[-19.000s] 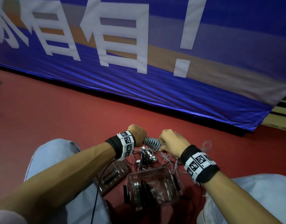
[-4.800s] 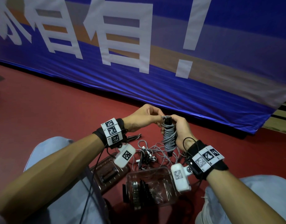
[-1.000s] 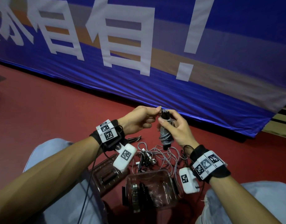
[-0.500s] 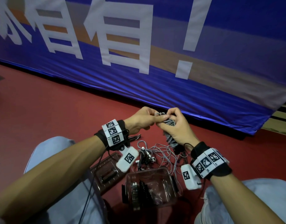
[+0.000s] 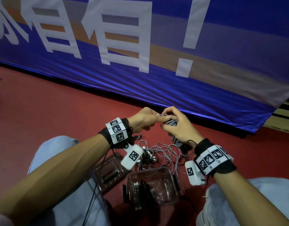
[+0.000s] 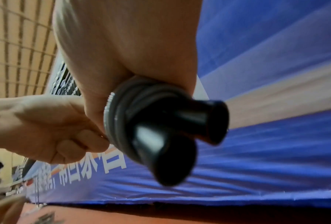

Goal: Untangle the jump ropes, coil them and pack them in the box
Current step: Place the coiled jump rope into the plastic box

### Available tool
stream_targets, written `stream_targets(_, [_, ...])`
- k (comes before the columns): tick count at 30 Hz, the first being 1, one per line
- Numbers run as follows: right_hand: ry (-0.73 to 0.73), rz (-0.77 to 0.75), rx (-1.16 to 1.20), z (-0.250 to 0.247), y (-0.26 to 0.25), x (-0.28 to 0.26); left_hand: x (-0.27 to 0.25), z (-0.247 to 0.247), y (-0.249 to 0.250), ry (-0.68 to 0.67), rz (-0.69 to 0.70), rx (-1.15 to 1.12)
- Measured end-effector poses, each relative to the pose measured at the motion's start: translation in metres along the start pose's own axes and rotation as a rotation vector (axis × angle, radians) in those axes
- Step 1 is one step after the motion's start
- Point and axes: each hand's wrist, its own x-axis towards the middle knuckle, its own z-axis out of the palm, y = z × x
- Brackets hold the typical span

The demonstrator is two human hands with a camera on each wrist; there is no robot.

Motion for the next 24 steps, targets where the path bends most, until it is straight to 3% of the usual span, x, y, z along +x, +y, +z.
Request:
stream_targets(3, [-0.022,-0.021,-0.218,-0.004,0.001,-0.004,-0.001,-0.005,0.002,-0.153,-0.081,-0.039])
stream_targets(6, [-0.033,-0.047,-0.396,-0.005,0.004,-0.006,0.001,-0.002,-0.001,-0.191,-0.145,-0.075])
stream_targets(12, [0.035,0.011,-0.627,0.017,0.017,-0.004,0.010,0.013,-0.004,0.024,-0.186,0.088])
stream_targets(15, [0.037,0.080,-0.438,0.016,0.027,0.002,0.016,0.018,-0.003,0.122,-0.142,0.121])
stream_targets(19, [0.029,0.116,-0.166,0.014,0.042,0.006,0.022,0.025,-0.006,0.106,-0.173,0.052])
stream_targets(21, [0.017,0.109,-0.103,0.017,0.049,0.006,0.025,0.024,-0.007,0.032,-0.221,-0.017])
stream_targets(24, [0.012,0.155,0.000,0.021,0.047,0.004,0.025,0.018,-0.007,-0.206,-0.285,-0.098])
